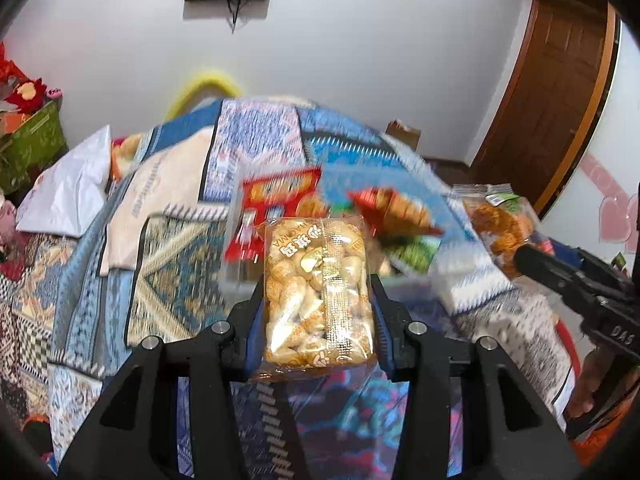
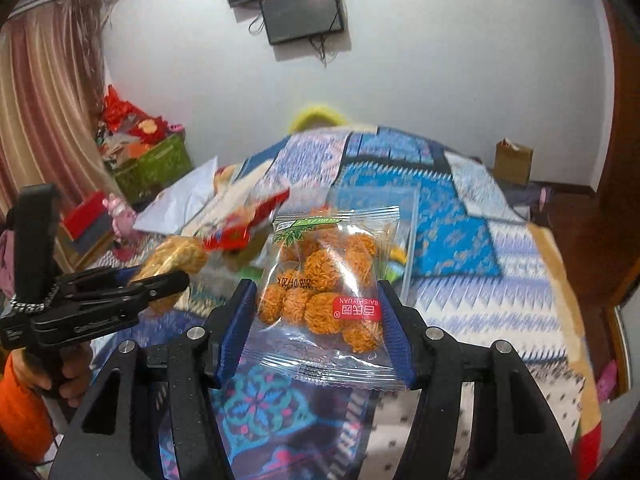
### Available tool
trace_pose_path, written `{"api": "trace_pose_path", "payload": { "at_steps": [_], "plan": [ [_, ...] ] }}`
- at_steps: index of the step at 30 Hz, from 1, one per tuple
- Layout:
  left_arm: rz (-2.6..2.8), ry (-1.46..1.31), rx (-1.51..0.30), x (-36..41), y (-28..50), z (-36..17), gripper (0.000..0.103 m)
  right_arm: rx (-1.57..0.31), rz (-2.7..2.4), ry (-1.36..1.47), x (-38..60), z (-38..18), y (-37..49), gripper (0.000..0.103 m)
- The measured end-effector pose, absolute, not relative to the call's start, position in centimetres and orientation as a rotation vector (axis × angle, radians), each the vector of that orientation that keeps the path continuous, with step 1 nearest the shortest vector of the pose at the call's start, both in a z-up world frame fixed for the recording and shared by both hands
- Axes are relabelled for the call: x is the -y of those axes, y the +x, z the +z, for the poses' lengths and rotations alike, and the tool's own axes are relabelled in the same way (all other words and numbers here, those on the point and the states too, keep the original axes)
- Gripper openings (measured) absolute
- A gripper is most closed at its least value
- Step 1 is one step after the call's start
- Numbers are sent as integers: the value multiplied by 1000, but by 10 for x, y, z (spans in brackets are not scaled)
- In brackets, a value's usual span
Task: Organize snacks
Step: 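Lower both packs into the clear box and open both tools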
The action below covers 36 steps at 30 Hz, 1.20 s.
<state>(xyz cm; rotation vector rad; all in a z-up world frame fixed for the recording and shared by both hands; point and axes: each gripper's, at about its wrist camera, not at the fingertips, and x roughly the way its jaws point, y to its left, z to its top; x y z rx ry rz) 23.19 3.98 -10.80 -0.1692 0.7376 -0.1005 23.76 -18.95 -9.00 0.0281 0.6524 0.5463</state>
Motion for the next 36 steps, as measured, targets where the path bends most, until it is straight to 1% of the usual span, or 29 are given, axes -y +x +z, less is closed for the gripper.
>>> {"api": "trace_pose_path", "payload": {
  "at_steps": [7,11,23,29,33,36],
  "plan": [
    [-119,-169,-678,-25,258,-84,45,-590,519,45,192,-70,260,57],
    [-124,-155,-672,-16,274,-83,45,-580,512,37,190,-68,272,57],
    [-95,-188,-759,0,338,-121,45,-641,495,68,184,-90,313,57],
    [-92,-192,-802,0,359,-139,45,-707,501,76,177,-108,336,57],
    [-77,-166,-792,4,364,-141,45,-744,502,65,171,-119,346,57],
    [-72,-164,-792,3,364,-140,51,-770,502,75,172,-127,350,57]
  ]
}}
